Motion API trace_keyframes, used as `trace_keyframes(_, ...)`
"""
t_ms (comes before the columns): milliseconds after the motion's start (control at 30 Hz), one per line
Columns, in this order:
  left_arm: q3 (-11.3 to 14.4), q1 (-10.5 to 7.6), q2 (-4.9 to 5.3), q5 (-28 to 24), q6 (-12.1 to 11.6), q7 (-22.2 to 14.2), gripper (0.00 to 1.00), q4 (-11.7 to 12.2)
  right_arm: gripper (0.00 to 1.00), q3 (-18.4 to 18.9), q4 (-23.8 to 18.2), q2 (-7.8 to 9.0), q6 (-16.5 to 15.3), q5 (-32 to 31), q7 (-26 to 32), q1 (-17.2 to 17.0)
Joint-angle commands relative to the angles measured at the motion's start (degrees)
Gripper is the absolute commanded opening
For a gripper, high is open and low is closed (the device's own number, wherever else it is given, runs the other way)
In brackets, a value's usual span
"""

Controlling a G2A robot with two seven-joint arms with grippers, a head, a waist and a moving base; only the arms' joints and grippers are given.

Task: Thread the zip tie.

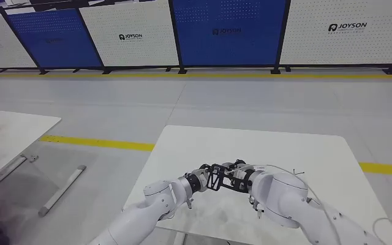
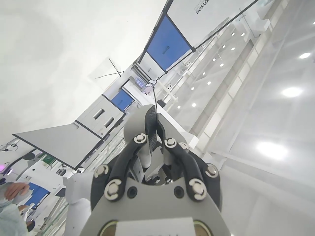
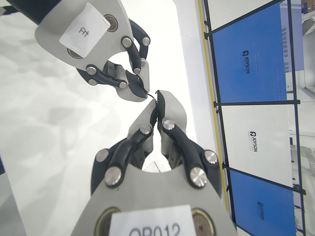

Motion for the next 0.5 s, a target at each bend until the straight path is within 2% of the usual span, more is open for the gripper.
trace_keyframes(0,-0.1,0.1,-0.08,0.2,0.3,-0.2,0.0,-0.1,0.0,0.0,0.0,0.0,0.0,0.0,0.0,0.0)
trace_keyframes(233,-0.3,0.55,-0.3,0.9,0.5,-0.4,0.0,-0.5,0.0,0.5,0.2,0.01,0.0,-1.2,-1.5,-1.4)
trace_keyframes(267,-0.3,0.62,-0.33,1.1,0.5,-0.4,0.0,-0.5,0.21,0.6,0.1,0.02,0.0,-1.2,-1.7,-1.5)
trace_keyframes(333,-0.4,0.71,-0.36,1.3,0.5,-0.3,0.0,-0.6,0.71,0.9,0.0,0.08,0.0,-1.1,-1.8,-1.8)
trace_keyframes(367,-0.4,0.76,-0.39,1.6,0.5,-0.1,0.0,-0.6,0.9,1.0,-0.1,0.16,0.0,-1.0,-1.8,-1.9)
trace_keyframes(400,-0.6,0.81,-0.41,1.9,0.3,0.1,0.0,-0.6,0.99,1.2,-0.3,0.24,0.0,-1.0,-1.9,-2.0)
trace_keyframes(467,-0.8,1.05,-0.49,2.9,-0.7,0.7,0.0,-0.8,1.0,2.0,-0.6,0.54,0.0,-1.0,-2.0,-2.6)
